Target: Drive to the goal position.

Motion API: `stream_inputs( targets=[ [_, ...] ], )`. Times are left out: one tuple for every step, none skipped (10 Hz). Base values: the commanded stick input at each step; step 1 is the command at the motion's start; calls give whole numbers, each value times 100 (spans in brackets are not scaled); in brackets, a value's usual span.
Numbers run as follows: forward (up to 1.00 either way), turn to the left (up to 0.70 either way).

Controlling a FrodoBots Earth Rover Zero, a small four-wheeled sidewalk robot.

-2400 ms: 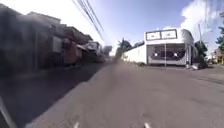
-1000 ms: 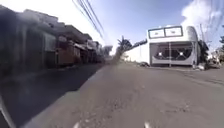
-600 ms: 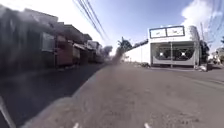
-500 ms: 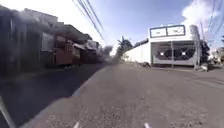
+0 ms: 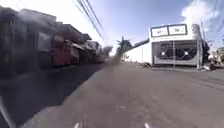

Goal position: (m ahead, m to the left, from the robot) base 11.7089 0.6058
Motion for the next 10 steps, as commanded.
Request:
stream_inputs(
  targets=[
    [70, -17],
    [70, -4],
    [70, 0],
    [70, 0],
    [70, 0],
    [70, 0],
    [70, 0],
    [70, 0],
    [70, 0],
    [70, 0]
  ],
)
